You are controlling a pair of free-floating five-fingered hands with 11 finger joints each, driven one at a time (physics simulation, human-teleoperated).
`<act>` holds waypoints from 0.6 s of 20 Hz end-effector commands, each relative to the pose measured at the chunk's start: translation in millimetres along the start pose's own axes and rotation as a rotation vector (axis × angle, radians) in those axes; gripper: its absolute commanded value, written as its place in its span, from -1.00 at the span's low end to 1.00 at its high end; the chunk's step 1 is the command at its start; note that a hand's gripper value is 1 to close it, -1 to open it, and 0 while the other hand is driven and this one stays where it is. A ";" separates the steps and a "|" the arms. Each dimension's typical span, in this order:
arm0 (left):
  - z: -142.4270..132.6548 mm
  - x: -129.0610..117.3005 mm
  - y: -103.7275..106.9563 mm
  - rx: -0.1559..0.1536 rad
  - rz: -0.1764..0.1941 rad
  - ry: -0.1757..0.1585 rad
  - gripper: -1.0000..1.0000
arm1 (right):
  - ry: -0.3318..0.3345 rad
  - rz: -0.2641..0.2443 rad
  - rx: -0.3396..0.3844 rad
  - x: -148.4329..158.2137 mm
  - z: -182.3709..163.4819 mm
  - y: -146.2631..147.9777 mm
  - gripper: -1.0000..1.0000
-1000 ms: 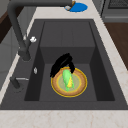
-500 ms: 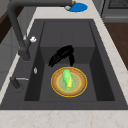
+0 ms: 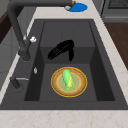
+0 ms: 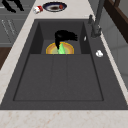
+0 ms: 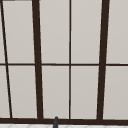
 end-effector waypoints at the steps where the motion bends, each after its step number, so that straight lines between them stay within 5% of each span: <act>1: 0.0 0.0 0.0 0.000 0.000 0.000 0.00 | -0.018 0.025 -0.029 -5.9 3.9 -7.0 -1.00; 3: 0.0 0.0 0.0 0.000 0.000 0.000 0.00 | 0.026 -0.001 -0.011 -4.8 4.6 -12.9 -1.00; 12: 0.0 0.0 0.0 0.000 0.000 0.000 0.00 | 0.001 -0.005 -0.015 -14.7 14.1 -27.1 -1.00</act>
